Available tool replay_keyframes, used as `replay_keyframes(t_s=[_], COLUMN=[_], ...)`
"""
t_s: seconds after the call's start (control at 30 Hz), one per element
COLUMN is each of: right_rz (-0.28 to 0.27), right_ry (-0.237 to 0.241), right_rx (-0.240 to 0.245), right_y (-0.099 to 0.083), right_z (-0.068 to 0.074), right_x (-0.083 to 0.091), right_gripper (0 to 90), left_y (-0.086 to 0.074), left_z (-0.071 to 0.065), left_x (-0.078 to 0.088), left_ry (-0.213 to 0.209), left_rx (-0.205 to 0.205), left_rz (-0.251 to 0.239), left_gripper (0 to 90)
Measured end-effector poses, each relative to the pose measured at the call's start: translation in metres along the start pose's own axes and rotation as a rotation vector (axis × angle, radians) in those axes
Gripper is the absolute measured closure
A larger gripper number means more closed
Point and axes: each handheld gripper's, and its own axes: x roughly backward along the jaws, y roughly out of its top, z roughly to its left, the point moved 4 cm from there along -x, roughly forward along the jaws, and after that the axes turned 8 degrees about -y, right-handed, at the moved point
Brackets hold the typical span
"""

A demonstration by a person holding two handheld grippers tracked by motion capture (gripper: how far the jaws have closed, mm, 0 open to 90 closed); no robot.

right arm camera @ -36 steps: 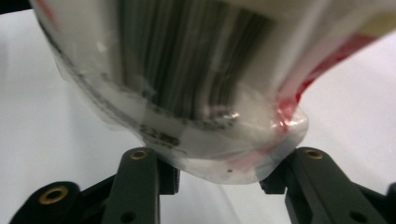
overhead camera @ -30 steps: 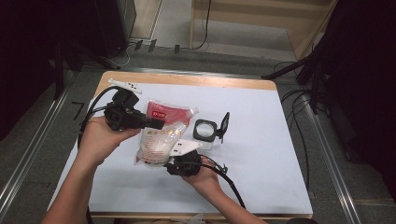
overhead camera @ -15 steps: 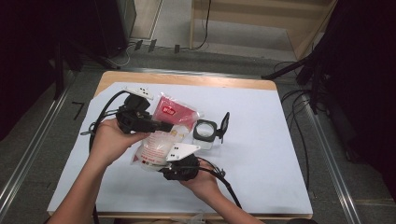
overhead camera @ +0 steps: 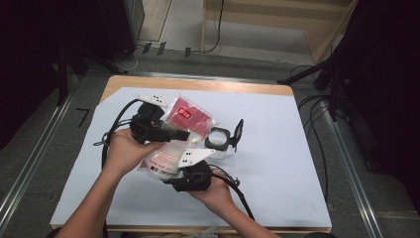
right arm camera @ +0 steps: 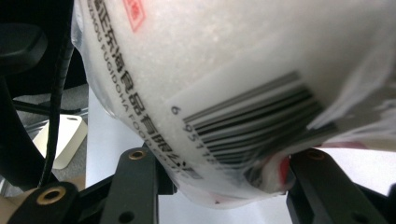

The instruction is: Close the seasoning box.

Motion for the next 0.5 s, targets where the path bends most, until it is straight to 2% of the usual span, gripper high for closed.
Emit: replay_keyframes(t_s=[0.1, 0.27, 0.37, 0.5], right_rz=[0.015, 0.032, 0.032, 0.035], right_ry=[0.004, -0.024, -0.027, -0.063], right_rx=[-0.023, -0.020, -0.064, -0.066], right_y=[0.000, -0.003, -0.004, -0.005], right_z=[-0.001, 0.001, 0.001, 0.004], right_x=[0.000, -0.004, -0.005, -0.007], right_gripper=[58.3, 56.6, 54.4, 53.7], left_y=[-0.001, -0.001, -0.001, 0.000], left_z=[0.004, 0.004, 0.002, 0.000], left_x=[-0.003, -0.010, -0.013, -0.018], left_ry=[0.014, 0.049, 0.061, 0.069], left_rx=[0.045, 0.081, 0.098, 0.124], left_rz=[-0.015, -0.005, 0.000, 0.016], left_gripper=[82.7, 85.1, 85.1, 84.1])
